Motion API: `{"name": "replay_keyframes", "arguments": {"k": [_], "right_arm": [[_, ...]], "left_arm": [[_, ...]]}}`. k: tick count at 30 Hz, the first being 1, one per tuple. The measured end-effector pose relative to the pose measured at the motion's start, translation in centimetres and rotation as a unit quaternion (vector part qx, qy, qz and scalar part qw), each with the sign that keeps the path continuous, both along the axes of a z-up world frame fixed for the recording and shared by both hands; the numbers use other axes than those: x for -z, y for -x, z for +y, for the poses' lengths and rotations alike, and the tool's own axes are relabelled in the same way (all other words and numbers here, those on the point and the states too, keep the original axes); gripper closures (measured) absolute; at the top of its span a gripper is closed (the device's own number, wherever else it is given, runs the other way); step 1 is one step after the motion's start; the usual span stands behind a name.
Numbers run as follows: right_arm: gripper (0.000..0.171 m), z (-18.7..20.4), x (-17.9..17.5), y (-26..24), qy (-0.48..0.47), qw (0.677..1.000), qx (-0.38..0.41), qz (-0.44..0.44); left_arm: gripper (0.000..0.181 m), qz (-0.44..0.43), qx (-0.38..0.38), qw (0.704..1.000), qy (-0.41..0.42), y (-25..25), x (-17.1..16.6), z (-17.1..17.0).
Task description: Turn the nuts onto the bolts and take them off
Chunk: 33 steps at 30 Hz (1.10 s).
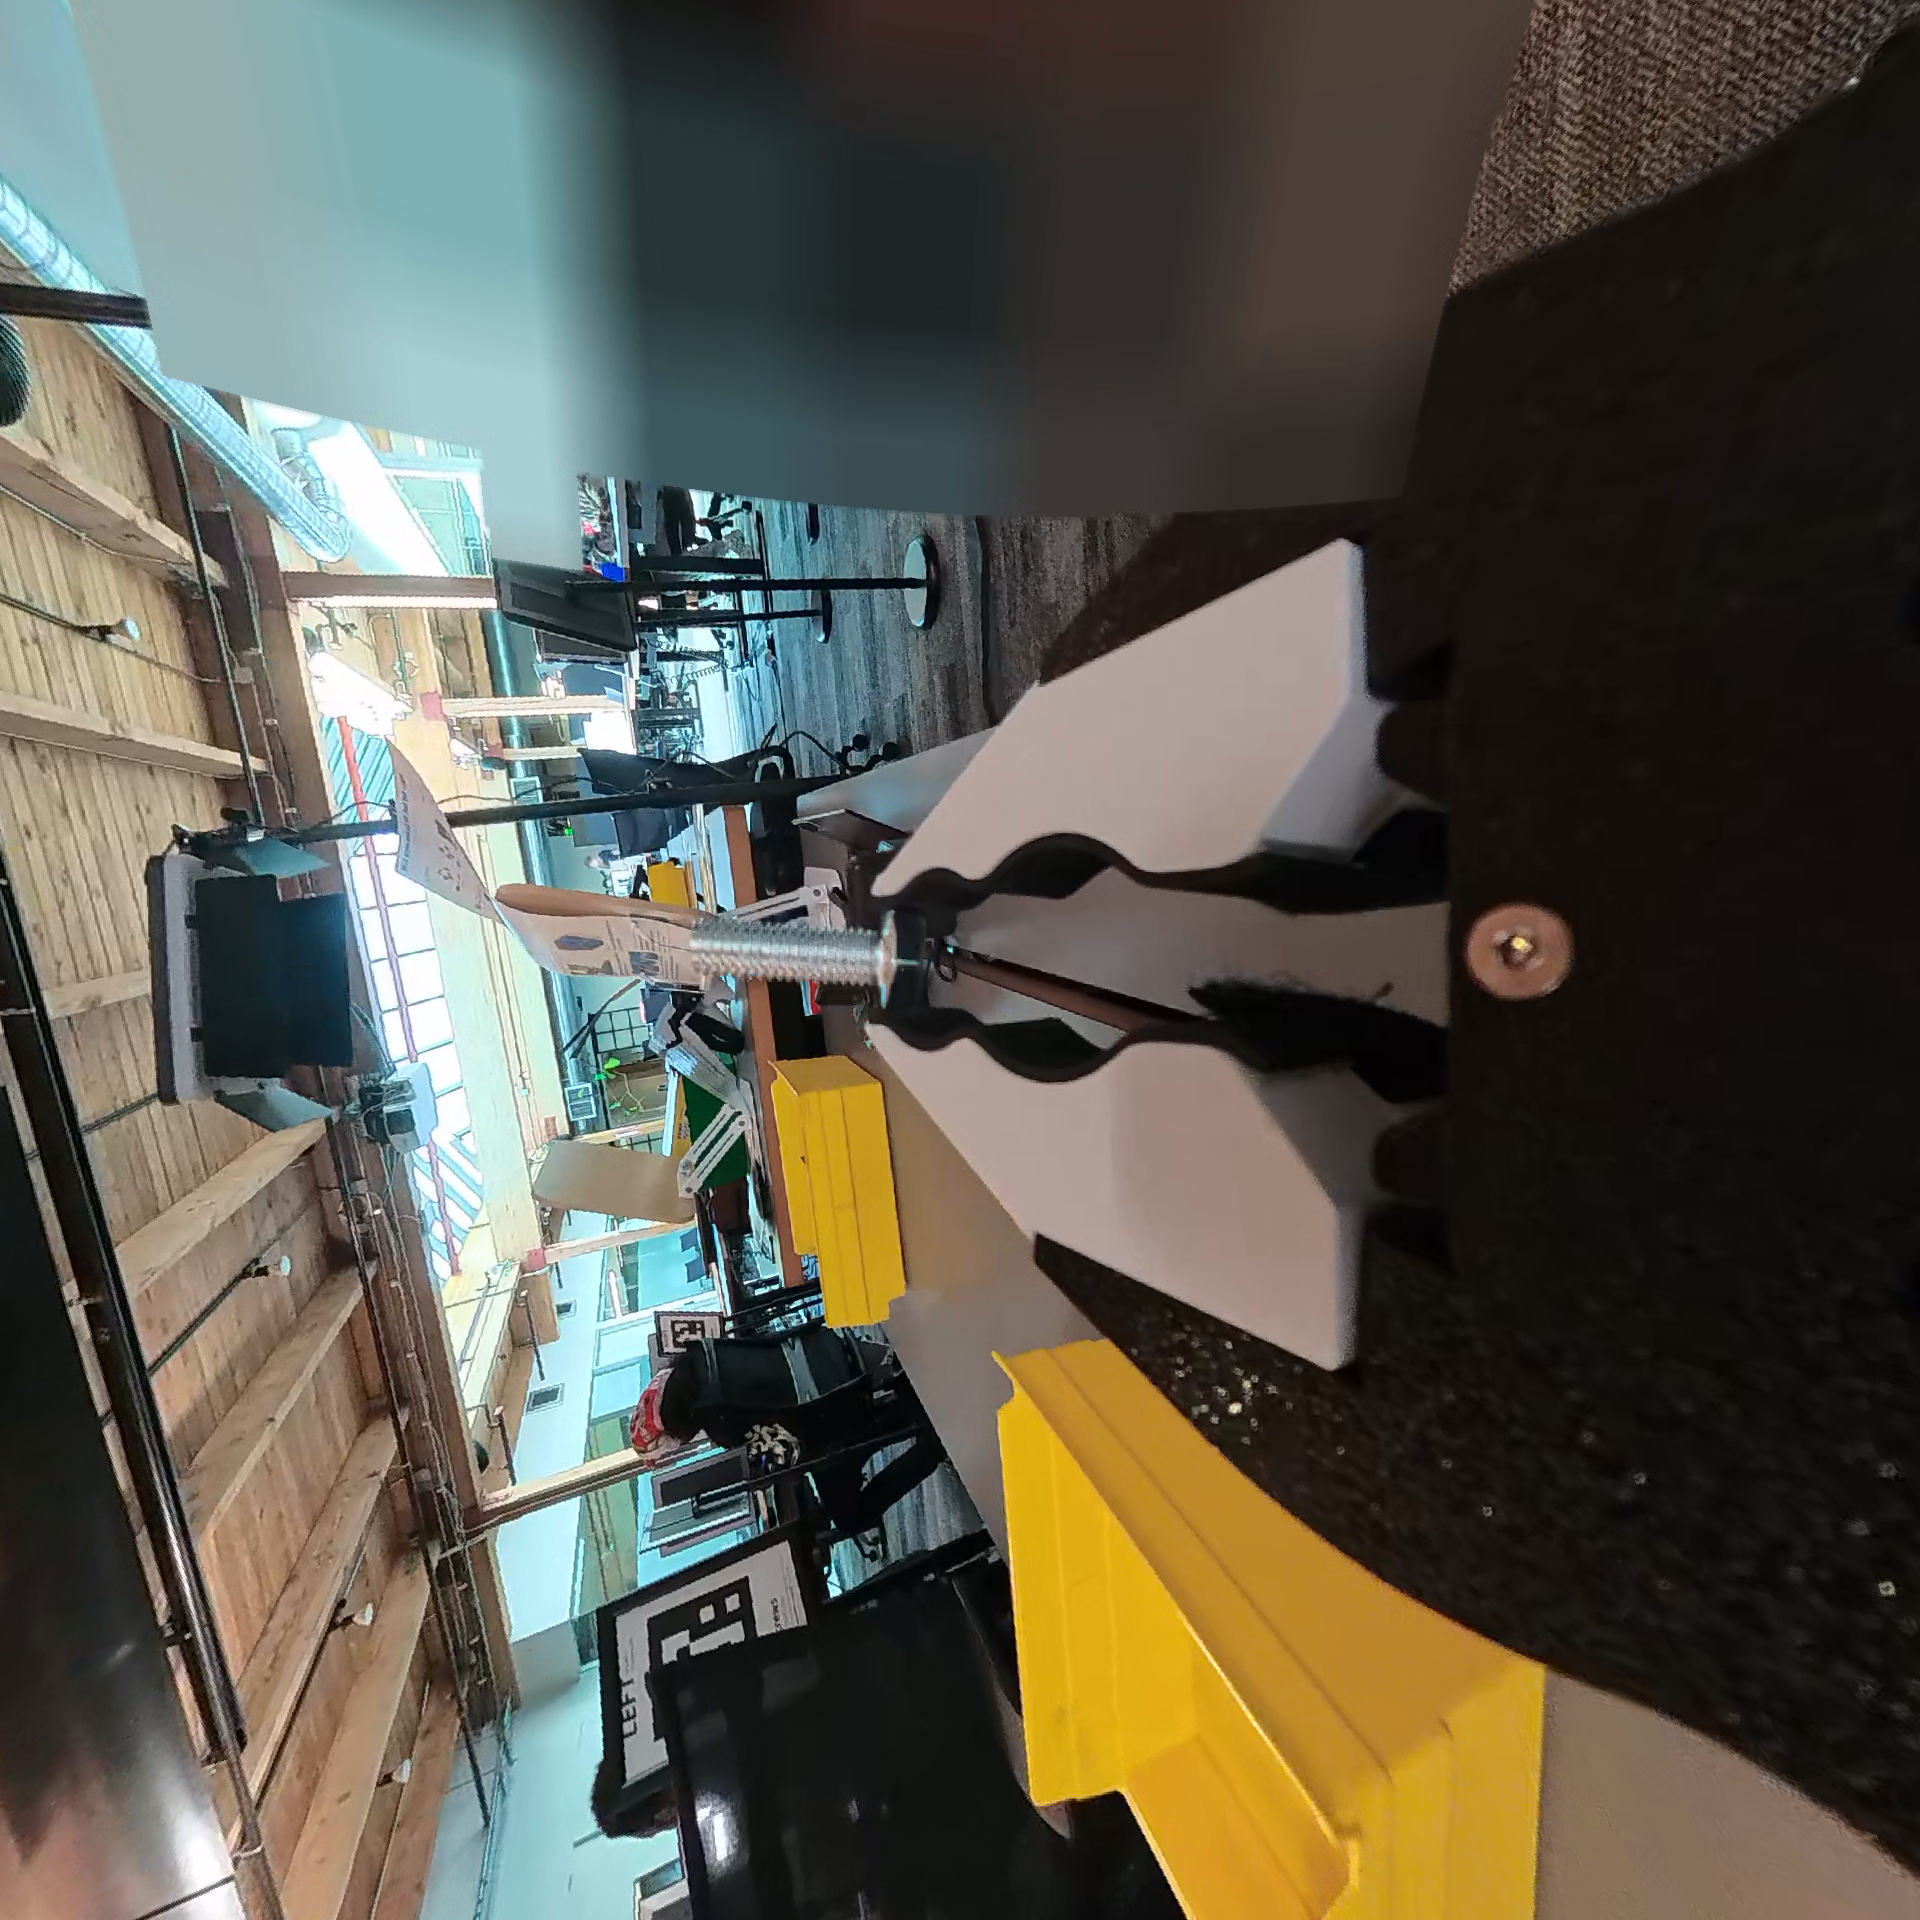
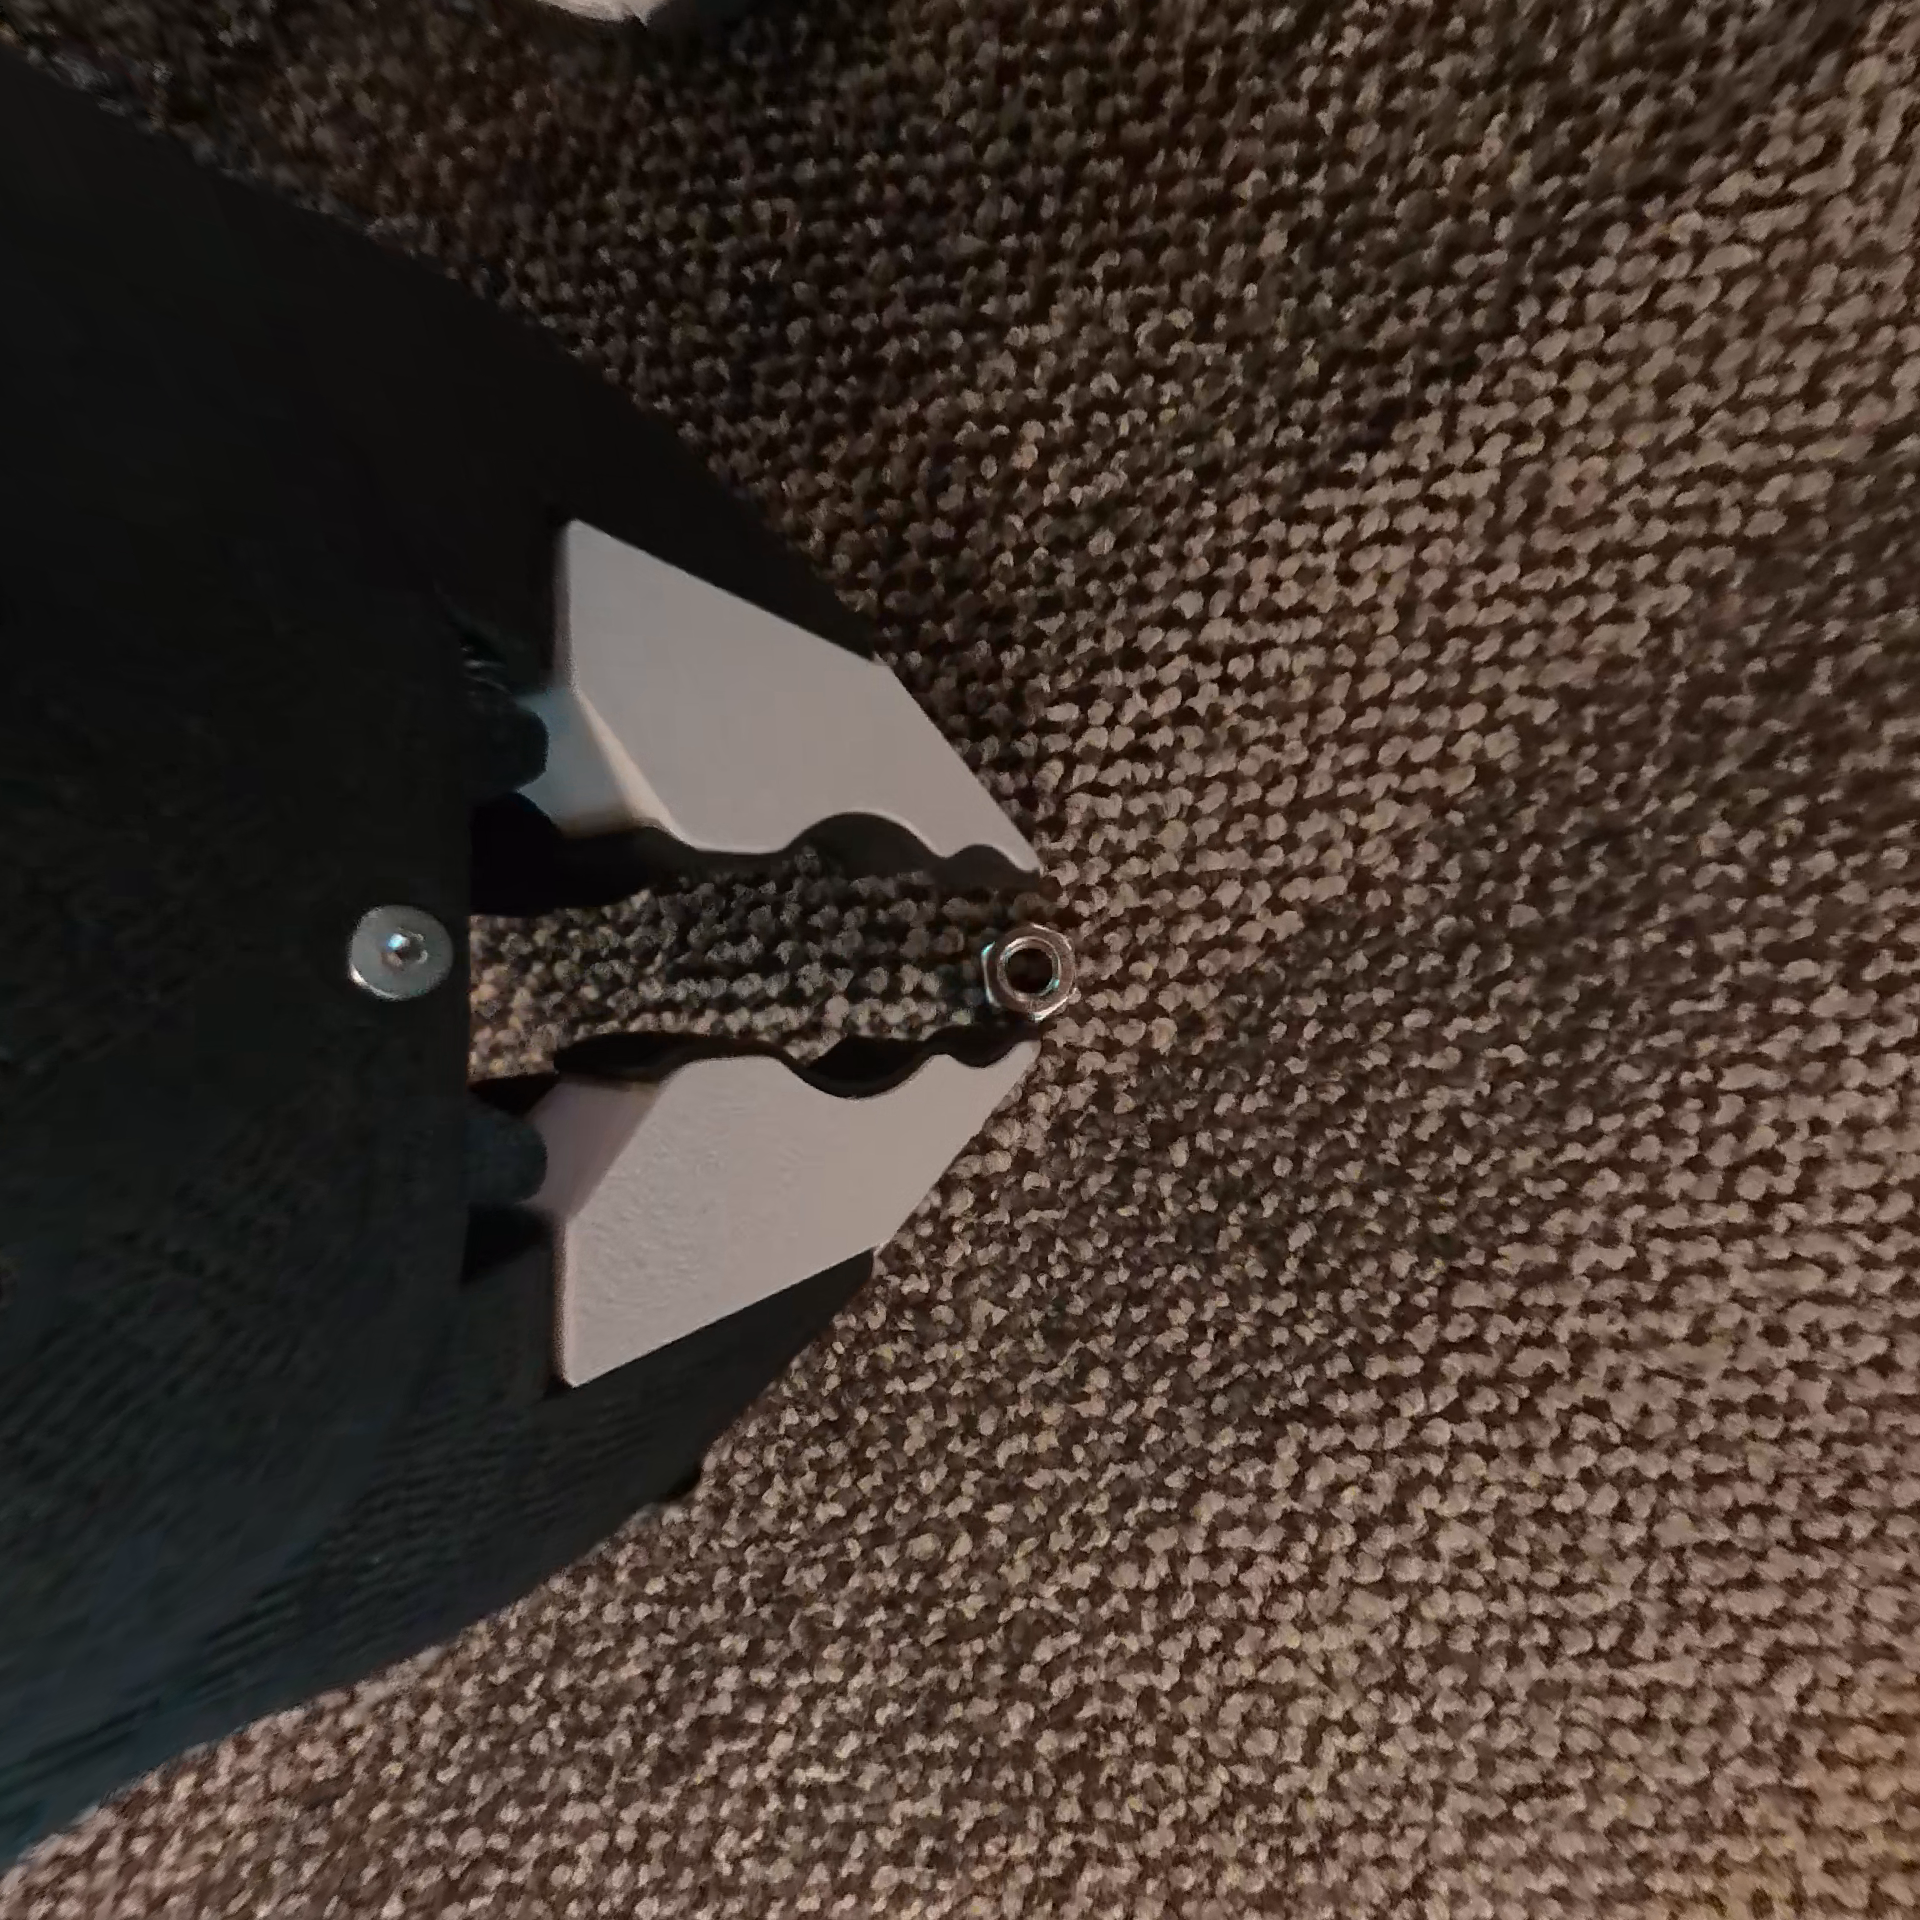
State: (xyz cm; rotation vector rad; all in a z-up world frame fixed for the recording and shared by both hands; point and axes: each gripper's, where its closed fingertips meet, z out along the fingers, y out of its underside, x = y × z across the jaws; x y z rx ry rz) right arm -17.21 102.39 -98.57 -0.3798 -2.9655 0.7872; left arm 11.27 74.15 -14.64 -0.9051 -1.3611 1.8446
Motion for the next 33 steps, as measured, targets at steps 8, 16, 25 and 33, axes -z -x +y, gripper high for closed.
{"name": "replay_keyframes", "arguments": {"k": [8, 16, 25, 33], "right_arm": [[0.156, 0.0, -3.9, -0.3, -0.059, 0.998, 0.012, 0.005], [0.155, 3.8, -25.4, -0.1, -0.106, 0.992, 0.062, -0.005], [0.155, 9.5, -53.0, -5.1, -0.110, 0.994, -0.006, 0.007], [0.155, 7.2, -64.6, -17.1, -0.011, 0.964, -0.265, -0.008]], "left_arm": [[0.165, -0.006, -0.010, 1.000, 0.003, -1.3, -0.9, 0.4], [0.166, 0.087, -0.042, 0.995, -0.041, -7.1, -12.6, 1.3], [0.166, 0.208, -0.100, 0.968, -0.101, -19.7, -26.9, 7.3], [0.166, 0.248, -0.235, 0.937, -0.069, -35.6, -32.1, 16.4]]}}
